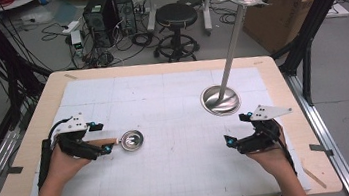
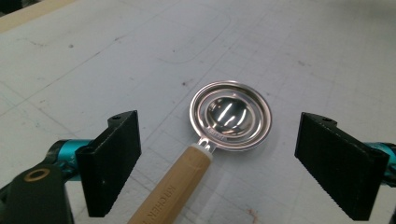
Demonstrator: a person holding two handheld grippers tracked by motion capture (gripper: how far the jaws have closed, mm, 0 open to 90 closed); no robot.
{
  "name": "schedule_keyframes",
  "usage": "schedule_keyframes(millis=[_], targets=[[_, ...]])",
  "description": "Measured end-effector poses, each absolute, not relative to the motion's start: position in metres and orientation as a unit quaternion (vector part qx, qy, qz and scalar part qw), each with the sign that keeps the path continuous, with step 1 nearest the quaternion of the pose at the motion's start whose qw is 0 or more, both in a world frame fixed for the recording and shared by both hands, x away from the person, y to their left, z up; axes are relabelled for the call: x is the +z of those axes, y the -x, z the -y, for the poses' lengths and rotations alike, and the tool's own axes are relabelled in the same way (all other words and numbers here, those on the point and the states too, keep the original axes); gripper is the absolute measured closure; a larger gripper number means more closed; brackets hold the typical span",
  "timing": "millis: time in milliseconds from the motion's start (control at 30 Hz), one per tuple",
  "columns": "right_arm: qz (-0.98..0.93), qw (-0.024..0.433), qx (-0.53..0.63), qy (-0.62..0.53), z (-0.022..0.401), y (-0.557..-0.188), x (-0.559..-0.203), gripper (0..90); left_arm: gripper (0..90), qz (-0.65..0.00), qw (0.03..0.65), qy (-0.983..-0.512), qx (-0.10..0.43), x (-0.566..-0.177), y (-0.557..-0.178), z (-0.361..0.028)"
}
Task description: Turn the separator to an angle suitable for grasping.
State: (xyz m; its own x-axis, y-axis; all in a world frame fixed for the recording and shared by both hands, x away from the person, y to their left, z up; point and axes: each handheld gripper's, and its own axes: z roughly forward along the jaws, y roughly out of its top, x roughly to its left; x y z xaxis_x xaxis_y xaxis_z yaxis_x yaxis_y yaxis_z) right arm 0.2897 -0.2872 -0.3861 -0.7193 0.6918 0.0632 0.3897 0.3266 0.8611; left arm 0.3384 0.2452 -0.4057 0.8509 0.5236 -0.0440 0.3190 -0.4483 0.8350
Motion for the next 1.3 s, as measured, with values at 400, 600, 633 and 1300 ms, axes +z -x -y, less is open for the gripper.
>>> schedule_keyframes(millis=[400,600,633,1300], targets=[[-0.806,0.158,0.464,-0.333,0.281,-0.291,-0.389,2.6,31.7,-0.219,0.392,-0.886,0.117,-0.402,-0.351,-0.225],[-0.808,0.158,0.458,-0.334,0.280,-0.292,-0.390,2.6,36.8,-0.210,0.370,-0.898,0.107,-0.405,-0.356,-0.222],[-0.808,0.158,0.459,-0.334,0.280,-0.292,-0.390,2.6,37.8,-0.210,0.368,-0.900,0.105,-0.405,-0.357,-0.223],[-0.812,0.150,0.452,-0.337,0.280,-0.294,-0.394,2.7,49.8,-0.216,0.299,-0.928,0.060,-0.428,-0.375,-0.227]])
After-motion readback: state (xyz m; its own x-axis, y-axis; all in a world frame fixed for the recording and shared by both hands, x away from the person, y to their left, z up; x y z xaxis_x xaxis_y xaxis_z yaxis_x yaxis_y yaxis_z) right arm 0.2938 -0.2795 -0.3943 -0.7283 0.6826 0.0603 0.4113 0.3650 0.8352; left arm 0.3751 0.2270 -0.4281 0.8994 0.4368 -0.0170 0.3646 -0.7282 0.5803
